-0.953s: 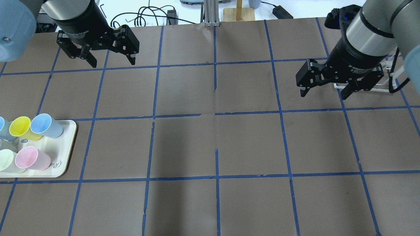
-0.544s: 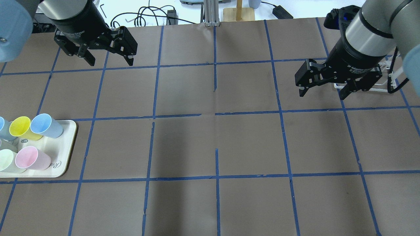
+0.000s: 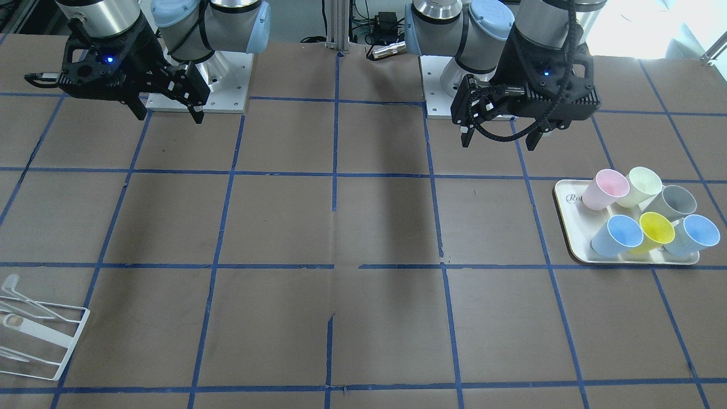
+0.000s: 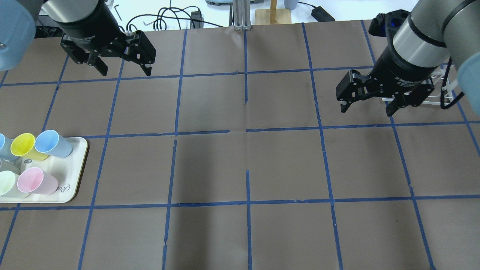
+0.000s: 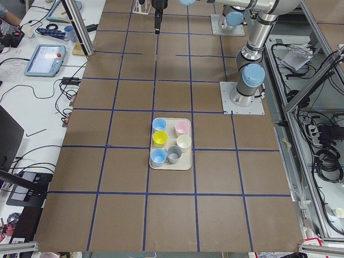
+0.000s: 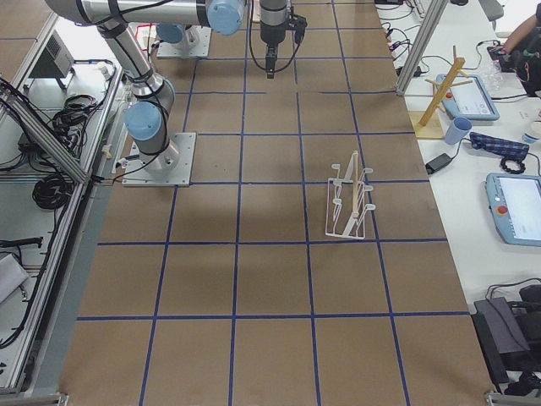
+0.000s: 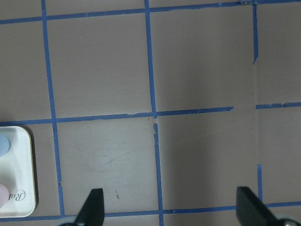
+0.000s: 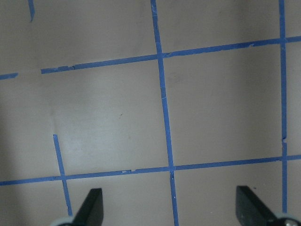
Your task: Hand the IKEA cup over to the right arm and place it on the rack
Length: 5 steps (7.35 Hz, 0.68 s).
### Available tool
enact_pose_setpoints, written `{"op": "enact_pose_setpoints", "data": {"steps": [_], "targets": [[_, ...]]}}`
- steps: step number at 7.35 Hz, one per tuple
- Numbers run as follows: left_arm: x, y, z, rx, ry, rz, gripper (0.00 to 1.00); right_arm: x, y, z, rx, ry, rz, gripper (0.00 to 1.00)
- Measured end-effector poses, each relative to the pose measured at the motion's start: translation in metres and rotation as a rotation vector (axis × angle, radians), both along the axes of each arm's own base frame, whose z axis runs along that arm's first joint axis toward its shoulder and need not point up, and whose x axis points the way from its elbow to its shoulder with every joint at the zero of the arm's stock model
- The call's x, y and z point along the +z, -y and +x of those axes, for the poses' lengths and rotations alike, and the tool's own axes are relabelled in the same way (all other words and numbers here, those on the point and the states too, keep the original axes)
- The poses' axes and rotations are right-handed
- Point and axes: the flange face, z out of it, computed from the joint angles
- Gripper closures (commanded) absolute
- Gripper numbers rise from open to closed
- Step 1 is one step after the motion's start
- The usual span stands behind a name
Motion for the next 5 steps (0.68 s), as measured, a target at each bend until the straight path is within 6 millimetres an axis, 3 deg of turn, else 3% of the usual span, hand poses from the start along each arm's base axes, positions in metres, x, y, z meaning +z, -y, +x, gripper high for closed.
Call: {"op": "enact_pose_setpoints", "data": {"steps": [2, 3, 5], "targets": [[0.001, 0.005, 0.032, 0.032, 0.001, 0.005, 0.00, 0.000, 0.000, 0.000, 0.000, 0.001, 0.000, 0.00], [0.000, 0.013, 0.069, 0.028, 0.003, 0.008, 0.00, -0.001, 0.000, 0.000, 0.000, 0.002, 0.000, 0.00], [-0.009, 0.023, 0.183, 0.067, 0.001, 0.027, 0.00, -0.003, 0.004, 0.003, -0.009, 0.062, 0.001, 0.00]]}}
